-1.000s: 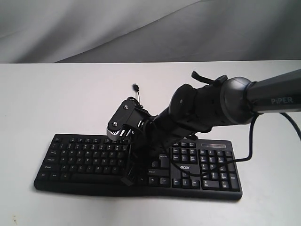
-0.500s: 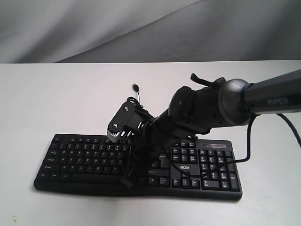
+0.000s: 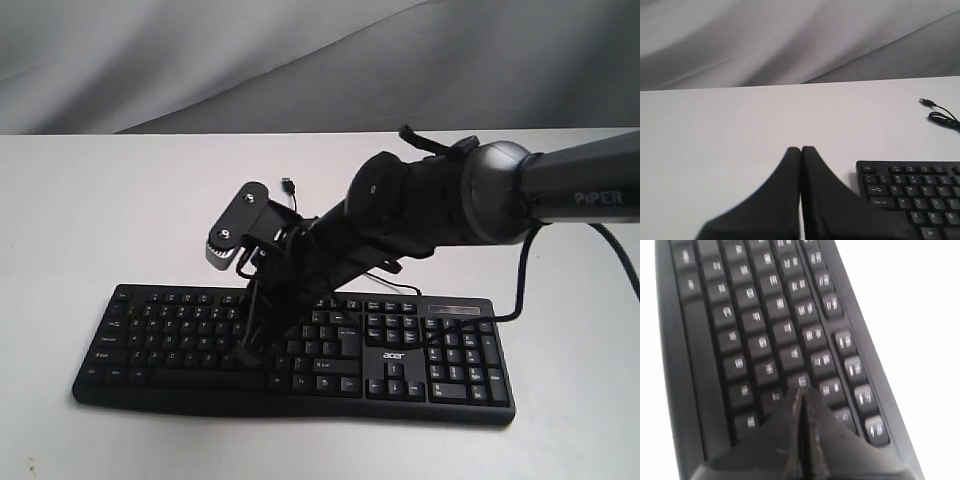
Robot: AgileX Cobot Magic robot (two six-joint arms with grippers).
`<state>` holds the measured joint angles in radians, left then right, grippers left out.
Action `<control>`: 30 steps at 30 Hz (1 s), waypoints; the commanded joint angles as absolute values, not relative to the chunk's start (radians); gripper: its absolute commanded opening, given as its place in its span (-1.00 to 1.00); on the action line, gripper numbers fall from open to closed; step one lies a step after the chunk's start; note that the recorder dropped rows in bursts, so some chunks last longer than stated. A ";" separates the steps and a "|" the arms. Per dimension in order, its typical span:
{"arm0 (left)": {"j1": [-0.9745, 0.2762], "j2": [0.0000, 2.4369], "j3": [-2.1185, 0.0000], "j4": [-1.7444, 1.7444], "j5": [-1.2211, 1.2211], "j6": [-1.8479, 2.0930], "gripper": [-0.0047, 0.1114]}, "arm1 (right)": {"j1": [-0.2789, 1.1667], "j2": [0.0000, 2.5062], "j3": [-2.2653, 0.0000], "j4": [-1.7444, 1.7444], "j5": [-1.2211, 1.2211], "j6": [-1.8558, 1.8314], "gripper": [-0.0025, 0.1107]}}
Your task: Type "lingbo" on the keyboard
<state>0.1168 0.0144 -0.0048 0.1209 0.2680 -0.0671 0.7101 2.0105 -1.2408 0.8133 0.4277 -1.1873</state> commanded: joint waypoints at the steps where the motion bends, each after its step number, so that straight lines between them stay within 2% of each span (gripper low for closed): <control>1: 0.118 0.017 0.000 0.117 0.262 -0.069 -0.91 | 0.729 2.038 -1.293 0.784 0.437 -1.154 -0.96; 30: 0.118 0.017 0.000 0.117 0.262 -0.069 -0.91 | 0.719 2.091 -1.294 0.714 0.428 -1.088 -0.96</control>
<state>0.1168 0.0144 -0.0048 0.1209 0.2680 -0.0671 0.7271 2.0867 -1.2880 0.7237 0.4277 -1.0959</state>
